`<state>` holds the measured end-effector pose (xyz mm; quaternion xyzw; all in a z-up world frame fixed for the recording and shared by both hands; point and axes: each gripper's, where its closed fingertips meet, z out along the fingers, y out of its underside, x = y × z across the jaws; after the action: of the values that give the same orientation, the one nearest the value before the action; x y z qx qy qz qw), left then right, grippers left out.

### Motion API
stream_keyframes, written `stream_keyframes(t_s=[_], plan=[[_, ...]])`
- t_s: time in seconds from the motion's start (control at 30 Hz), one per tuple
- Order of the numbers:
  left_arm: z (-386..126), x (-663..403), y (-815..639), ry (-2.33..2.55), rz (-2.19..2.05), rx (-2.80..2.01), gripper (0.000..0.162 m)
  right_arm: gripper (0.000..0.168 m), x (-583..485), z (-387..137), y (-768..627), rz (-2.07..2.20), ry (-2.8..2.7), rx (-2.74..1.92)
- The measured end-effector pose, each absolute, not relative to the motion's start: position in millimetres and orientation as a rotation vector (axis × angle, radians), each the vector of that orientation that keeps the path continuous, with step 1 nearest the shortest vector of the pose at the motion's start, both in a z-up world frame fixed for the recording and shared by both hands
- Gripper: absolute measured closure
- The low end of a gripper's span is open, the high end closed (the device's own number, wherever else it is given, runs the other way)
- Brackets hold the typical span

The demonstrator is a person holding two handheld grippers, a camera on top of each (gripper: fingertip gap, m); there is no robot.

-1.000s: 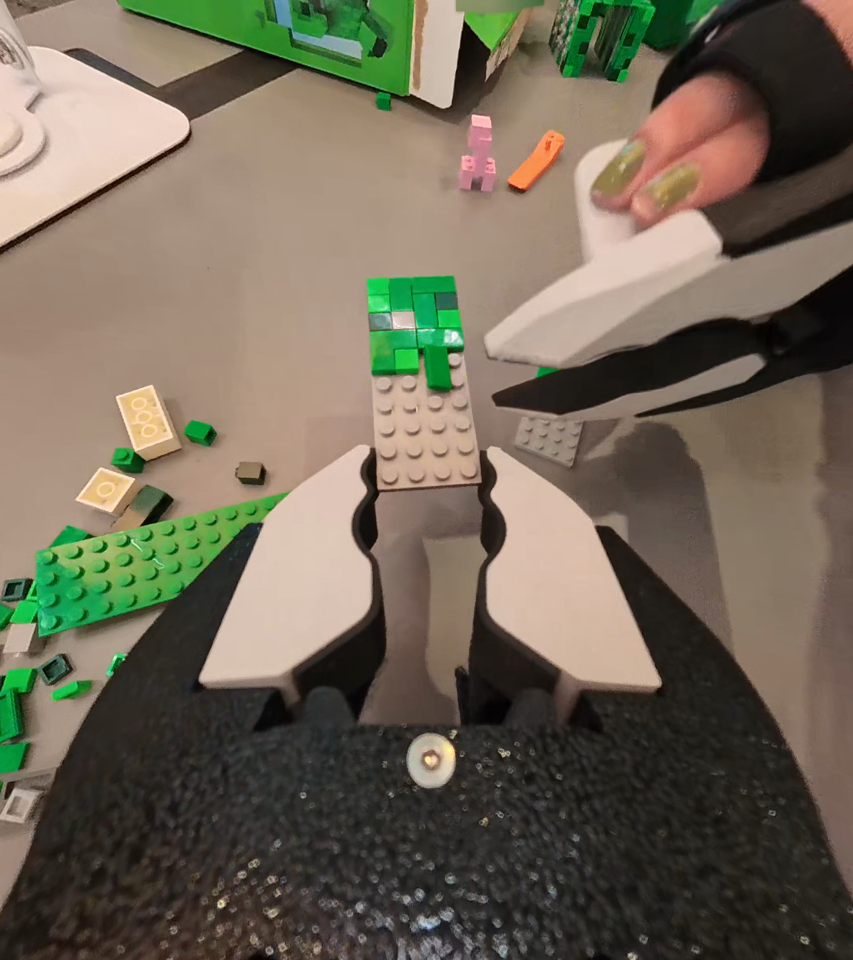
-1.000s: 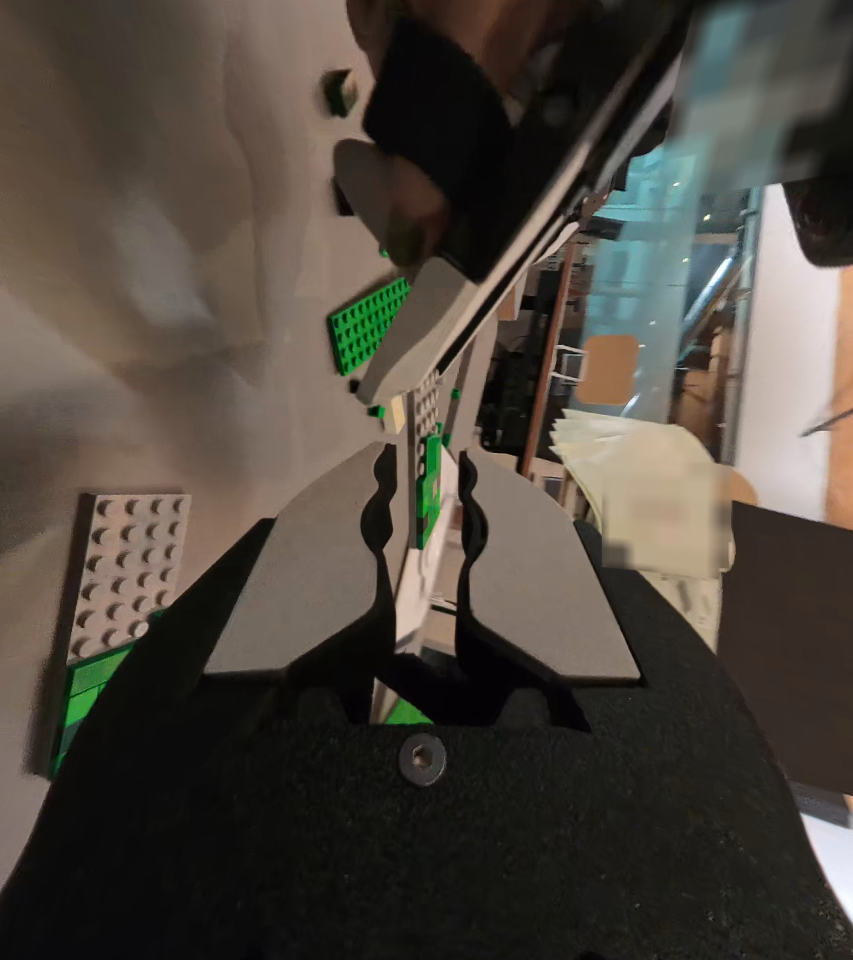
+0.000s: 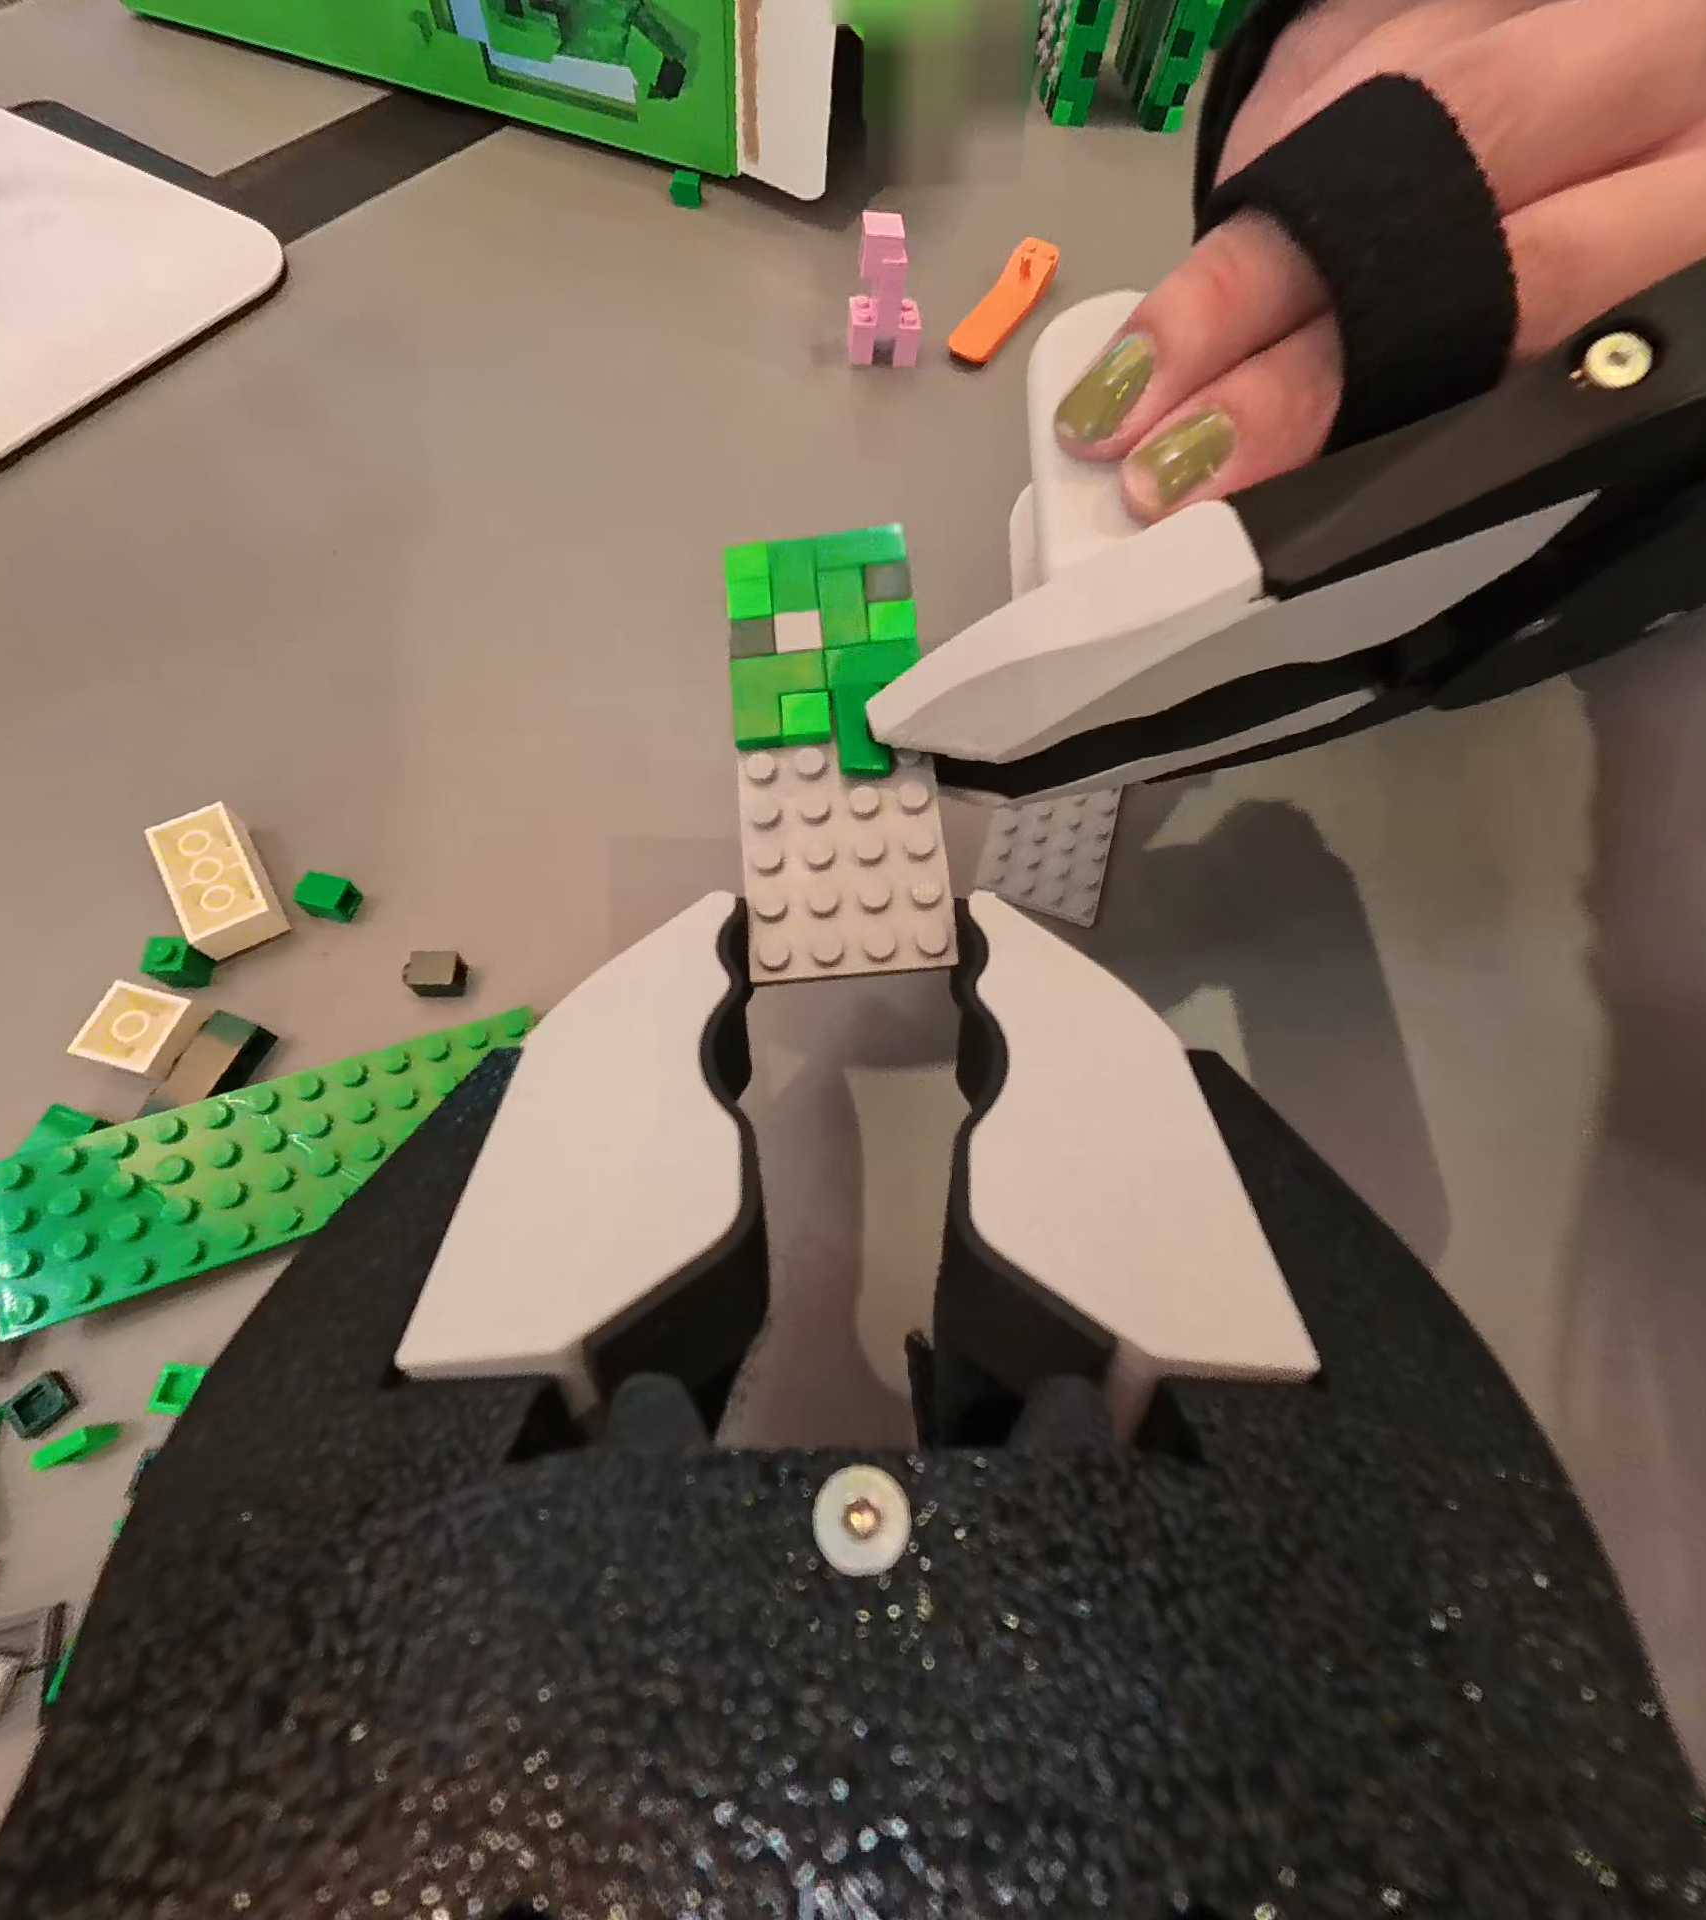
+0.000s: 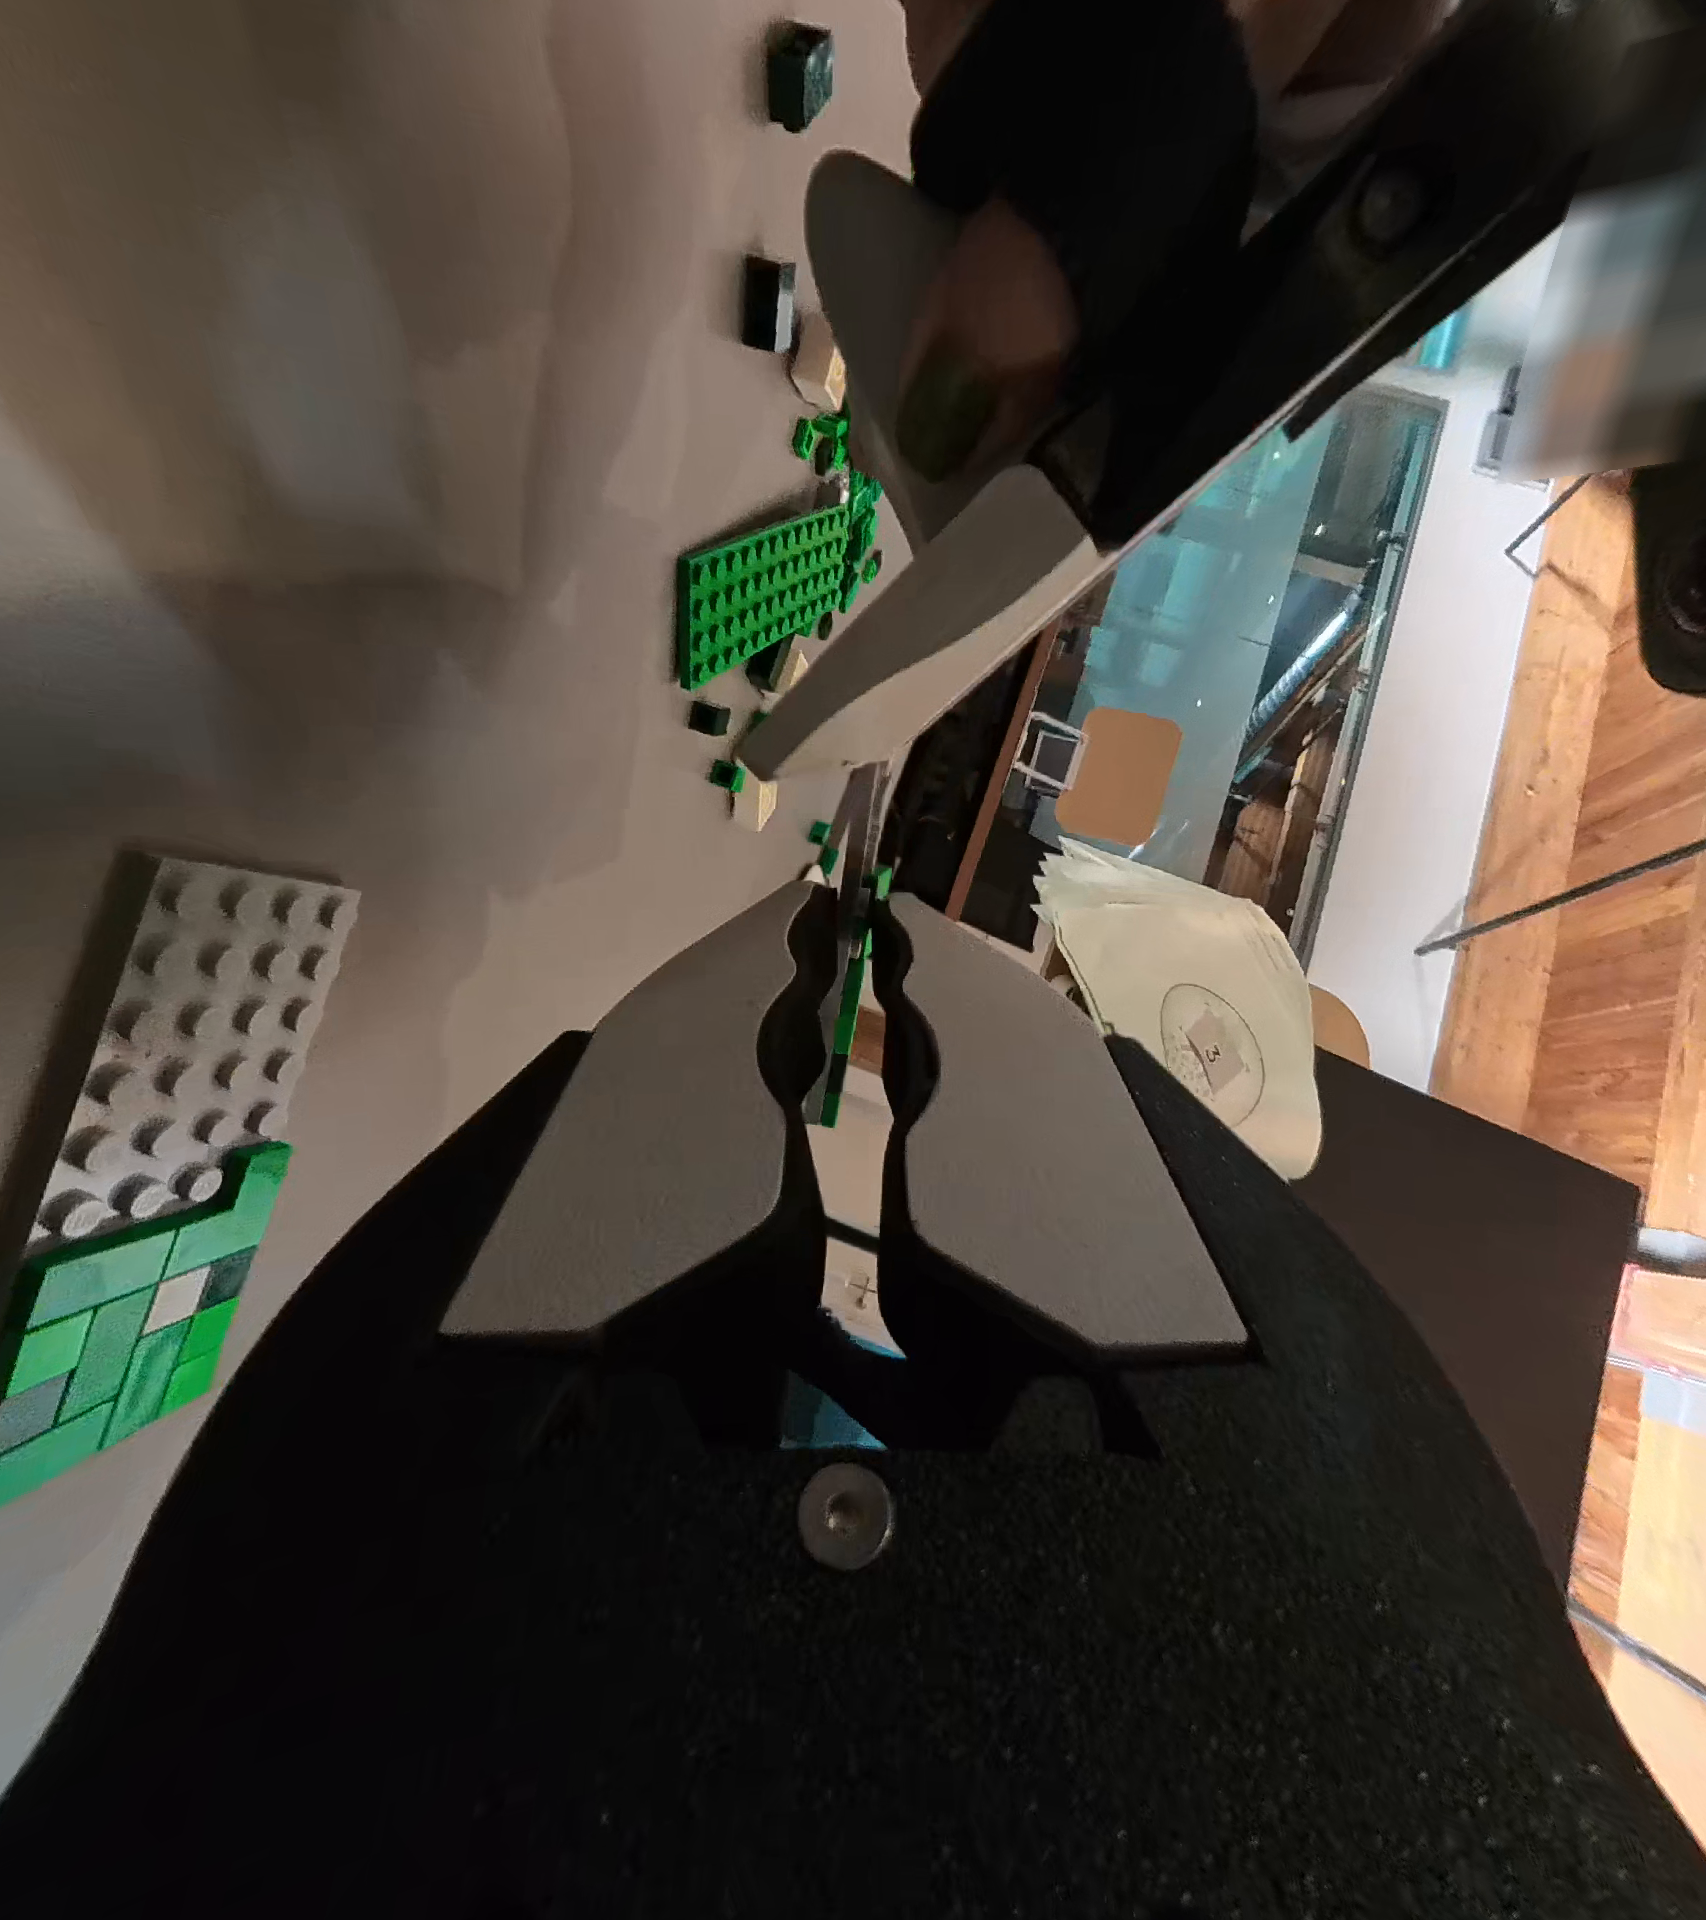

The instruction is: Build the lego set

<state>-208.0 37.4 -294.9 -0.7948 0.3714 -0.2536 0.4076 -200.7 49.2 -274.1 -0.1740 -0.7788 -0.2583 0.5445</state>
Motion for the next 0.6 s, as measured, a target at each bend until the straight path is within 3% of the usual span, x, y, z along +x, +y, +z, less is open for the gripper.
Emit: stream_keyframes(t_s=[0.17,0.33,0.43,0.5,0.6], plan=[[-287.0,-206.3,37.4,0.896,-0.690,-1.976,0.125,0.162,-201.2,-263.7,48.1,-0.536,-1.775,-0.444],[-290.5,-206.9,37.6,0.901,-0.673,-1.996,0.125,0.146,-203.0,-261.6,48.8,-0.596,-1.717,-0.416],[-290.6,-205.0,36.4,0.914,-0.670,-1.993,0.126,0.146,-203.8,-265.5,53.1,-0.651,-1.724,-0.404],[-289.2,-205.0,36.6,0.913,-0.663,-1.987,0.126,0.158,-203.1,-265.8,55.1,-0.678,-1.724,-0.396],[-287.5,-204.2,35.3,0.923,-0.661,-1.979,0.125,0.161,-202.2,-264.3,54.3,-0.722,-1.715,-0.343]])
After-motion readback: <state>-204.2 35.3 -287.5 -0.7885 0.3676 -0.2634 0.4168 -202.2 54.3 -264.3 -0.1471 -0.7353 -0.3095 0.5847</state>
